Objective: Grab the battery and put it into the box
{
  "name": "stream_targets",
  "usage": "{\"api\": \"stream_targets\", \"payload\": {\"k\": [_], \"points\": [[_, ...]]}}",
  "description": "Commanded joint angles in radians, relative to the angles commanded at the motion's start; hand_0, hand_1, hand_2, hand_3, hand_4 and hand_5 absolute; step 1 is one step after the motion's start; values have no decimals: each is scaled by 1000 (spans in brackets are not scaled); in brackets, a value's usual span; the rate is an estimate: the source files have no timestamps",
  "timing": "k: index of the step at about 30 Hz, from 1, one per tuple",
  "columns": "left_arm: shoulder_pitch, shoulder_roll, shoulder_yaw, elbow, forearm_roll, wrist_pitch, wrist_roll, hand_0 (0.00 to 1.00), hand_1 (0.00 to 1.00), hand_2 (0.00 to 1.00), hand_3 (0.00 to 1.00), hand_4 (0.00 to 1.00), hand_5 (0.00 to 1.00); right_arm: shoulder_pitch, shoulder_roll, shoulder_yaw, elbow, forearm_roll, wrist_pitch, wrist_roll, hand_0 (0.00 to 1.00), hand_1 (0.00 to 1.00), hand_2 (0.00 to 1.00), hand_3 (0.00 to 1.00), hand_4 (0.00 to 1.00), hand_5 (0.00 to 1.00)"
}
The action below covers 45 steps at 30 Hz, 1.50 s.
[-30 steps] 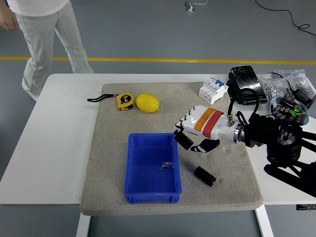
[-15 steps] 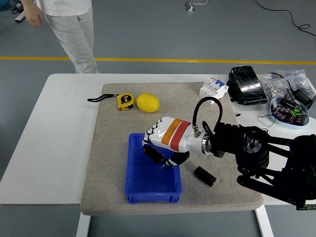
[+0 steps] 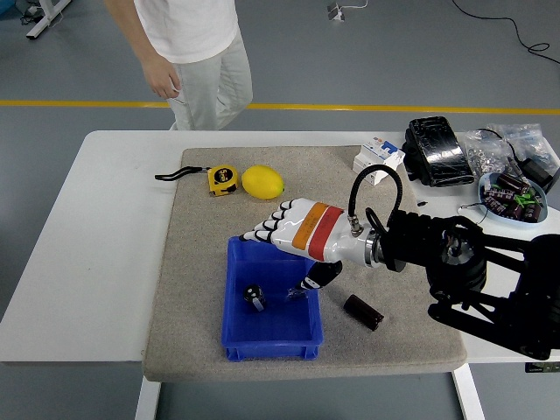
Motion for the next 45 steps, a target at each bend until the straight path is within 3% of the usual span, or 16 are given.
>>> {"api": "stream_targets", "payload": {"k": [4, 8, 15, 16, 28, 45], "points": [[0, 1, 6, 1, -12, 6, -2, 739, 711, 764, 689, 713, 701, -12, -91, 40, 37, -58, 19, 2, 716, 742, 829, 907, 928, 275], [1, 0, 4, 2, -8, 9, -2, 739, 711, 764, 689, 713, 701, -8, -170, 21, 61, -131, 43, 16, 716, 742, 829, 907, 928, 275], [1, -6, -5, 3, 3, 16, 4, 739, 709, 763, 690, 713, 701, -36, -234, -44, 81, -164, 55, 41, 712, 736, 824, 887, 955, 267], [2, -7, -4, 3, 3, 16, 4, 738, 713, 766, 690, 713, 703, -41, -238, -49, 82, -164, 54, 42, 708, 735, 815, 850, 963, 270], [-3, -12, -6, 3, 9, 22, 0, 739, 717, 767, 691, 712, 701, -64, -266, -107, 80, -165, 50, 58, 705, 729, 806, 832, 974, 275], [-3, -13, -13, 1, 28, 12, -2, 739, 719, 767, 689, 709, 701, -58, -210, -156, 82, -149, 51, 46, 704, 727, 807, 850, 980, 273]]}}
